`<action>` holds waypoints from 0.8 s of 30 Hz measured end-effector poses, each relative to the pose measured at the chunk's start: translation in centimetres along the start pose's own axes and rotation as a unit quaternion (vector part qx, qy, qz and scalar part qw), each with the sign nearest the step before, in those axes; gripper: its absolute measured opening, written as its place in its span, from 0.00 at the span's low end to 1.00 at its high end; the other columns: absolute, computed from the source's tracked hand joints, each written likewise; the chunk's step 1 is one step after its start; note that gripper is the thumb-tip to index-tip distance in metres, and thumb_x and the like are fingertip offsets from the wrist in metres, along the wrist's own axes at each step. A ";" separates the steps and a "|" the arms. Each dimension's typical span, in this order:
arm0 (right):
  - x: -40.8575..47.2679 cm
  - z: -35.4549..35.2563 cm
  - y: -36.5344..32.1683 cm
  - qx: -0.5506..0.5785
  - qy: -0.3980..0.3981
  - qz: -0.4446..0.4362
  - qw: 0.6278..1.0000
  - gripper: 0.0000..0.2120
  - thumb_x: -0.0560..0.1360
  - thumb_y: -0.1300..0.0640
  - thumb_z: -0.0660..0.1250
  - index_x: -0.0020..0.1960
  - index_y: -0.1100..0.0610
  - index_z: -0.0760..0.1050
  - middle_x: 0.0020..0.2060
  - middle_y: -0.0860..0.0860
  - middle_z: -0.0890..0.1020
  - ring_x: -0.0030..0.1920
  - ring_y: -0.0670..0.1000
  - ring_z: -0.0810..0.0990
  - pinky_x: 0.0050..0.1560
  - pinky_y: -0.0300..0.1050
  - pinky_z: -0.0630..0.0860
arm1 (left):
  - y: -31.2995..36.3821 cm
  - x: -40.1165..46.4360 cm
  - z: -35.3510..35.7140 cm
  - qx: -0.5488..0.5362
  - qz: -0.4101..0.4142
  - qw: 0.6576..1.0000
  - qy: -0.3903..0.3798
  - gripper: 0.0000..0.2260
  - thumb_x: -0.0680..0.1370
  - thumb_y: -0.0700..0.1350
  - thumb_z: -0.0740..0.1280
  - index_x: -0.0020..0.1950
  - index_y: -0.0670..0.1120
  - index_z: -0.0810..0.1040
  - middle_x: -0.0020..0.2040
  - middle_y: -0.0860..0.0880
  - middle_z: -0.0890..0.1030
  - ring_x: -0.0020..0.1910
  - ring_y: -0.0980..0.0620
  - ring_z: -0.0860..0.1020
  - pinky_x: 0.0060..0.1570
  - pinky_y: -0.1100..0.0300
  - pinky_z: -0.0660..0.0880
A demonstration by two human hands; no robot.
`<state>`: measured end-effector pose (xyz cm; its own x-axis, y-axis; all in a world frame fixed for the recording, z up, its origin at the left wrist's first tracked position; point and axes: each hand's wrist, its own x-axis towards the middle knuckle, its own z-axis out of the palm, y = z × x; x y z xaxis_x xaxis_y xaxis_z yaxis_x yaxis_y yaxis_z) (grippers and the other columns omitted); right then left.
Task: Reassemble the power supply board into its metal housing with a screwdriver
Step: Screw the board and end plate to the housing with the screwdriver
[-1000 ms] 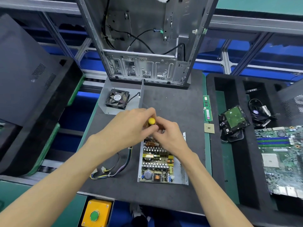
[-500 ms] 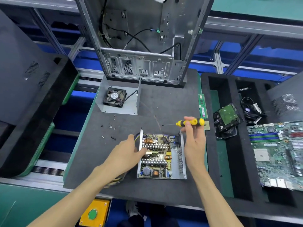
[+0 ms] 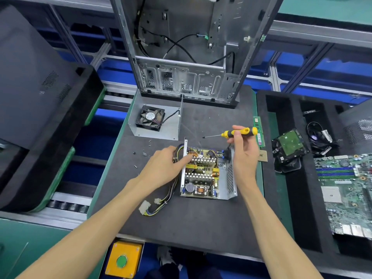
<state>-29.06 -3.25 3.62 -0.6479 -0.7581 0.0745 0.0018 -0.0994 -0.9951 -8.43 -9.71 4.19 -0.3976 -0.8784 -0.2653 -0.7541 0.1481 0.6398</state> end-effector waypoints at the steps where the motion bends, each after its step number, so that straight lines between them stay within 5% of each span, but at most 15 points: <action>1: 0.0 0.1 -0.2 -0.001 0.001 -0.007 1.000 0.07 0.85 0.54 0.62 0.57 0.50 0.78 0.40 0.51 0.79 0.47 0.45 0.82 0.55 0.38 0.76 | -0.6 0.0 -0.6 -0.019 -0.006 1.000 0.011 0.18 0.77 0.66 0.63 0.48 0.52 0.77 0.38 0.54 0.82 0.41 0.54 0.80 0.43 0.55 0.77; 5: -0.2 0.9 -1.1 0.025 0.004 -0.003 1.000 0.09 0.81 0.46 0.64 0.54 0.47 0.81 0.38 0.45 0.81 0.42 0.45 0.80 0.49 0.39 0.78 | -4.8 0.1 -3.2 -0.047 -0.029 0.991 0.119 0.03 0.79 0.48 0.66 0.49 0.53 0.80 0.39 0.56 0.82 0.39 0.55 0.81 0.50 0.52 0.79; 8: -0.6 2.7 -1.3 0.079 0.002 0.038 0.996 0.09 0.81 0.50 0.64 0.52 0.52 0.82 0.31 0.45 0.77 0.38 0.45 0.78 0.41 0.38 0.76 | -8.8 0.1 -4.8 -0.012 -0.060 0.985 0.163 0.07 0.77 0.38 0.67 0.52 0.48 0.80 0.41 0.53 0.81 0.39 0.53 0.79 0.48 0.52 0.78; 24: -2.3 6.2 -1.8 0.155 0.005 0.143 0.977 0.09 0.78 0.50 0.67 0.46 0.53 0.84 0.28 0.49 0.72 0.31 0.51 0.72 0.34 0.41 0.73 | -11.3 1.7 -5.0 0.093 -0.023 0.986 0.135 0.05 0.73 0.43 0.71 0.39 0.50 0.77 0.37 0.55 0.77 0.39 0.51 0.76 0.40 0.55 0.74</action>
<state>-22.90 -5.35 5.61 -0.5946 -0.7770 -0.2066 0.4137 -0.0754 -0.9073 2.02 -15.17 0.09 -0.2268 -0.9712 -0.0729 -0.8608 0.1649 0.4815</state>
